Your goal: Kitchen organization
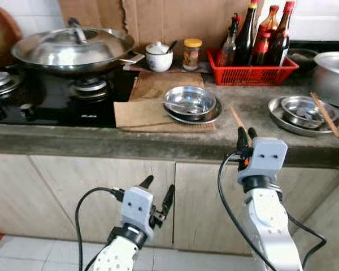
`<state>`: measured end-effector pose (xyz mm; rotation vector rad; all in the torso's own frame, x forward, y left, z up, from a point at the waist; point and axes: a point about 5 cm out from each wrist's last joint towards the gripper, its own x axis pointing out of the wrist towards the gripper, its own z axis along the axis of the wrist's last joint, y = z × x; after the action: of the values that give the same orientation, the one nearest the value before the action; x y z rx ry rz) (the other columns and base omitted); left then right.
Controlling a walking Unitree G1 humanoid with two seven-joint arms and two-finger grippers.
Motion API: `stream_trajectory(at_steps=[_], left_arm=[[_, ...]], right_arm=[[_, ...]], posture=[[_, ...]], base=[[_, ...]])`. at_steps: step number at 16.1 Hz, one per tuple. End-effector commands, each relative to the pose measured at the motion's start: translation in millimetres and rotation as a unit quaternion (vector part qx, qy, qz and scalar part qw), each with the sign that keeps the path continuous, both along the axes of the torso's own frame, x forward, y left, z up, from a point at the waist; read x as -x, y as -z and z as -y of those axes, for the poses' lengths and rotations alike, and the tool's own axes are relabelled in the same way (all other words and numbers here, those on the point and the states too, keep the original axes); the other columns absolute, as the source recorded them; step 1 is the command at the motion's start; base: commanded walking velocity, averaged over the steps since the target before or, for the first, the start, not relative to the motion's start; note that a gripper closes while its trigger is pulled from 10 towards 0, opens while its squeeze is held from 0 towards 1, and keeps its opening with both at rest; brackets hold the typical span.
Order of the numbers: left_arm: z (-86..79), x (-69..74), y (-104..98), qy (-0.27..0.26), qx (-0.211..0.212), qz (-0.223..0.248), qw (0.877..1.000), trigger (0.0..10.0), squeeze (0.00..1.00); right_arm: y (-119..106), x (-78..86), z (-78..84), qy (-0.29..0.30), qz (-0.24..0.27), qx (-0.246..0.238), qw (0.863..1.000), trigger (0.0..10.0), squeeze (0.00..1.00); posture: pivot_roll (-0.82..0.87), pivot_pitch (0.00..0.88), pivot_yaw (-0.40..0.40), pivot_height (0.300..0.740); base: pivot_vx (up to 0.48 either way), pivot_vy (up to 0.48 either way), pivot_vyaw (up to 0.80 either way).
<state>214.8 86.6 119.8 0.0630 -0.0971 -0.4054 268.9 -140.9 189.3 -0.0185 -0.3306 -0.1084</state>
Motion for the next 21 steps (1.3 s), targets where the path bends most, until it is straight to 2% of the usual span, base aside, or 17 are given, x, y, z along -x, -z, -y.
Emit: stream_trajectory(at_steps=[1,6,9,13,19,21], left_arm=[[1.5,0.4,3,0.001,0.001,-0.013,1.0,10.0,0.0],[1.6,0.4,3,0.002,0.002,-0.013,1.0,10.0,0.0],[2.1,0.3,3,0.004,0.001,-0.013,1.0,10.0,0.0],[2.5,0.1,3,0.005,-0.001,-0.014,1.0,10.0,0.0],[2.6,-0.1,3,0.003,-0.005,-0.012,1.0,10.0,0.0],[2.2,-0.1,4,0.003,-0.006,-0.015,1.0,10.0,0.0]], right_arm=[[3,0.4,0.3,0.0,-0.005,0.004,1.0,10.0,0.0],[8,5.4,-2.7,-0.009,-0.017,0.007,1.0,10.0,0.0],[22,15.7,-11.4,-0.036,-0.048,0.012,0.998,10.0,0.0],[30,20.4,-16.7,-0.049,-0.065,0.01,0.997,10.0,0.0],[34,23.9,-20.2,-0.059,-0.076,0.022,0.995,10.0,0.0],[35,26.4,-23.3,-0.067,-0.075,0.02,0.995,10.0,0.0]], posture=[[0.18,0.0,-0.005,0.74],[0.17,0.003,-0.005,0.74],[0.17,0.008,-0.005,0.74],[0.17,0.007,-0.003,0.74],[0.18,0.009,-0.008,0.74],[0.17,0.01,0.0,0.74]], base=[[-0.307,0.0,0.0],[-0.31,0.0,0.0],[-0.321,0.0,0.0],[-0.316,0.0,0.0],[-0.31,0.0,0.0],[0.0,0.0,0.0]])
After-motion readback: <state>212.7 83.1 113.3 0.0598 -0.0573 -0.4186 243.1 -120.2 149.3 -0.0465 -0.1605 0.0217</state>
